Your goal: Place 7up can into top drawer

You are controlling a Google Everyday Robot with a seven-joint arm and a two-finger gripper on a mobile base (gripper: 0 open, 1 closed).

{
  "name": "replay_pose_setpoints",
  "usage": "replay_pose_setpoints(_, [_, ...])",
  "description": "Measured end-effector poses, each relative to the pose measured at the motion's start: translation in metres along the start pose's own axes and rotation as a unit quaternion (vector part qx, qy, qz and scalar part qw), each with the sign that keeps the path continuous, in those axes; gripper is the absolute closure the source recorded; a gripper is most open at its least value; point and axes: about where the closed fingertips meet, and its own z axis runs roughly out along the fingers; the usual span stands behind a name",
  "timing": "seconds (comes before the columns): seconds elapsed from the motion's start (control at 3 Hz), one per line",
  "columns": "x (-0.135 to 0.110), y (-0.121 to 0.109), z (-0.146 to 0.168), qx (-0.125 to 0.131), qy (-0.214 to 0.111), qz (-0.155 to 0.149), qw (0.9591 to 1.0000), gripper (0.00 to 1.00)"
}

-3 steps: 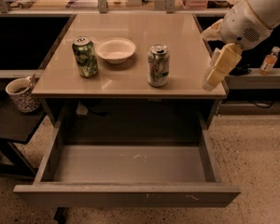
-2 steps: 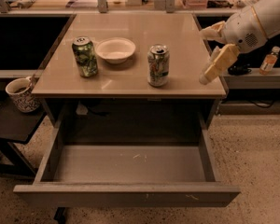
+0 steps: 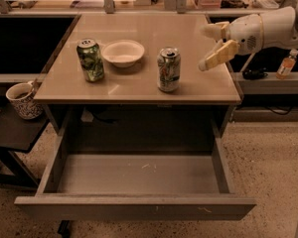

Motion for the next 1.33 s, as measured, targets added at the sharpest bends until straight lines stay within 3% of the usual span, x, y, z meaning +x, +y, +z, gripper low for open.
replay_pose_setpoints(0.33, [0.011,0.0,0.002,0.004,0.009,0.009,0.9999,0.0])
replay_pose_setpoints(0.67, [0.032,-0.007,0.026,-0.009,0.022,0.024,0.9994,0.0])
replay_pose_setpoints(1.33, [0.048,-0.024,0.089,-0.048,0.091,0.018,0.9945,0.0])
